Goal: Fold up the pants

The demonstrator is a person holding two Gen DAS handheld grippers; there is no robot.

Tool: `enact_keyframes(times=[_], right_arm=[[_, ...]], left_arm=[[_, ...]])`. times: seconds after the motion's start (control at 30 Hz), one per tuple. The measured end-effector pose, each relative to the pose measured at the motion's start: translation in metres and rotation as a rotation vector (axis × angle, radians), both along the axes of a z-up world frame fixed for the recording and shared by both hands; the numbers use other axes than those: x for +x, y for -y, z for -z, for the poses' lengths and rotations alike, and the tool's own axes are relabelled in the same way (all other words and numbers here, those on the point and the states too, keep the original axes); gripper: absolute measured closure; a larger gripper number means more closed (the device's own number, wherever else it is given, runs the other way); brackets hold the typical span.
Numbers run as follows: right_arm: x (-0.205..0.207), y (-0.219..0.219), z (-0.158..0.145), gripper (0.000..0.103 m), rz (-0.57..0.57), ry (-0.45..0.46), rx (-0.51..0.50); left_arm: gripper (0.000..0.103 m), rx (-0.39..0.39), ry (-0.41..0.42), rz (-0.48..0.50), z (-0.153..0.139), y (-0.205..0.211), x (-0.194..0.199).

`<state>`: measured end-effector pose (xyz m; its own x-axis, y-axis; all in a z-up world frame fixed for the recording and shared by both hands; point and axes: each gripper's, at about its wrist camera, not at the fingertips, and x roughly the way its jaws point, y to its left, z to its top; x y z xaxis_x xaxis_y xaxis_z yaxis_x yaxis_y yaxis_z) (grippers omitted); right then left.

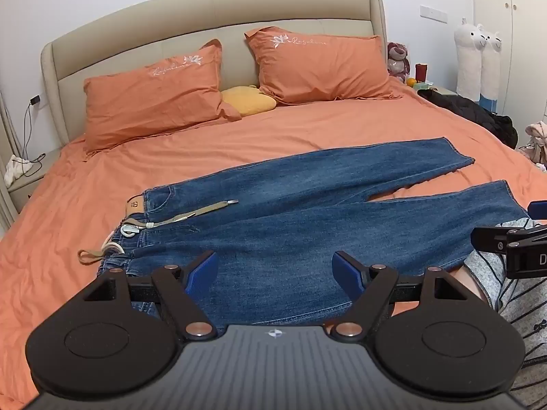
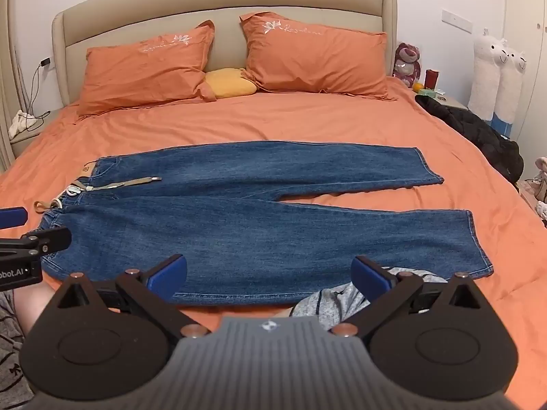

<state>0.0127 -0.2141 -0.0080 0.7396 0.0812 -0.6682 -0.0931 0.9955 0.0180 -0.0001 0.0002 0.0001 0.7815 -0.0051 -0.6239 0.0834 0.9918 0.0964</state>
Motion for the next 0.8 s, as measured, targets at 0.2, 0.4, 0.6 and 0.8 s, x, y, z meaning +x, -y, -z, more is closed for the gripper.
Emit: enact_keyframes(times=[0.2, 0.4, 0.6, 0.8], right_arm=[[-0.001, -0.002, -0.002, 0.005, -0.009, 0.009, -0.011], [-0.007, -0.004, -0.006, 0.005, -0.019, 0.017, 0.003], [-0.01, 0.0, -0.006, 0.005, -0.035, 0.022, 0.019], [-0.01, -0.001, -0.007, 0.005, -0.039, 0.023, 0.017]], left_arm=[[0.014, 0.006, 0.002, -0.001, 0.0, 0.0, 0.0], [0.014, 0.007, -0.004, -0.008, -0.001, -0.002, 0.003], [0.014, 0.007, -0.004, -0.01, 0.0, 0.0, 0.0], [0.014, 0.01, -0.007, -0.008, 0.0, 0.001, -0.002]])
